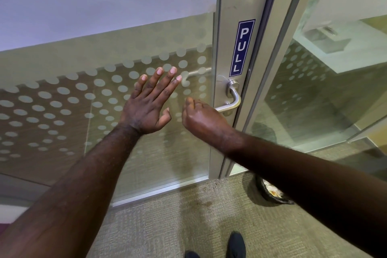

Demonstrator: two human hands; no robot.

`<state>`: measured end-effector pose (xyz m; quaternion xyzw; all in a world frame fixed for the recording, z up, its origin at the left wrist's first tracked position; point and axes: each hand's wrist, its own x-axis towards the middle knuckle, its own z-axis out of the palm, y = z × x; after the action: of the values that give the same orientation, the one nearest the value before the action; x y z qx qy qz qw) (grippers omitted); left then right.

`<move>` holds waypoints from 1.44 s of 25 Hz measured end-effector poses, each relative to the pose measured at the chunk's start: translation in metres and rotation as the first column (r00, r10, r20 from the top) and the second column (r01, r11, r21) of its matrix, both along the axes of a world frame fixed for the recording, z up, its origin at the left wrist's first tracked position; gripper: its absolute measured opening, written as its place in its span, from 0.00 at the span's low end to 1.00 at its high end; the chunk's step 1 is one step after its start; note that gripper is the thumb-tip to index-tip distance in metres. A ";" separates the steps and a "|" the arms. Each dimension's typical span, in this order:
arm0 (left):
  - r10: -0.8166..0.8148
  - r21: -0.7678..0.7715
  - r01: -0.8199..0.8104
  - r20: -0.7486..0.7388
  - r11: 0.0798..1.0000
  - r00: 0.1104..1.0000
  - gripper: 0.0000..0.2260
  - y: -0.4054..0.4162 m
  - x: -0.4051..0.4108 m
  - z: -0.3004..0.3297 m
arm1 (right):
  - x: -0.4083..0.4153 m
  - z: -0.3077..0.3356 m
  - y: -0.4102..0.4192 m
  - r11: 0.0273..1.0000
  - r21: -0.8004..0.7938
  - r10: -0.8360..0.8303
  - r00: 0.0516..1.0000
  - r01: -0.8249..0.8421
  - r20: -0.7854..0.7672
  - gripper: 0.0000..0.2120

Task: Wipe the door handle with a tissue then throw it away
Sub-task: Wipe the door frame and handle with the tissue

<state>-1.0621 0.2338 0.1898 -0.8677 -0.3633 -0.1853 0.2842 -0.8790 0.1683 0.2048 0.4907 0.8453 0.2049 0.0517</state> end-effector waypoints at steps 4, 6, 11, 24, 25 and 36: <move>0.010 0.026 -0.009 -0.029 1.000 1.000 0.42 0.001 0.001 0.000 | -0.001 0.004 0.002 0.999 -0.031 0.013 1.000 -0.013 -0.002 0.13; 0.010 0.037 -0.009 -0.024 0.999 1.000 0.41 0.002 0.001 -0.002 | -0.014 0.011 0.004 0.994 -0.100 -0.052 0.996 0.046 -0.065 0.10; -0.004 0.059 0.007 -0.050 0.998 0.999 0.37 0.004 -0.003 -0.004 | -0.042 0.016 0.013 0.966 -0.119 -0.229 0.973 0.229 0.014 0.11; 0.007 0.036 -0.005 -0.063 0.999 0.998 0.44 0.001 -0.004 -0.001 | -0.018 -0.064 -0.055 0.907 -0.417 0.052 0.999 -0.054 -0.015 0.07; 0.008 0.033 -0.006 -0.061 0.999 0.998 0.44 0.001 -0.004 -0.001 | -0.010 -0.065 -0.056 0.908 -0.417 -0.021 0.989 -0.041 -0.143 0.07; 0.013 0.038 -0.012 -0.034 0.999 0.999 0.42 0.002 -0.004 -0.004 | 0.059 -0.065 -0.016 0.733 -0.669 -0.278 -0.843 0.124 -0.461 0.03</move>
<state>-1.0660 0.2358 0.1855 -0.8630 -0.3602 -0.1755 0.3077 -0.8200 0.1520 0.1398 0.6225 0.1108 -0.4348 -0.6412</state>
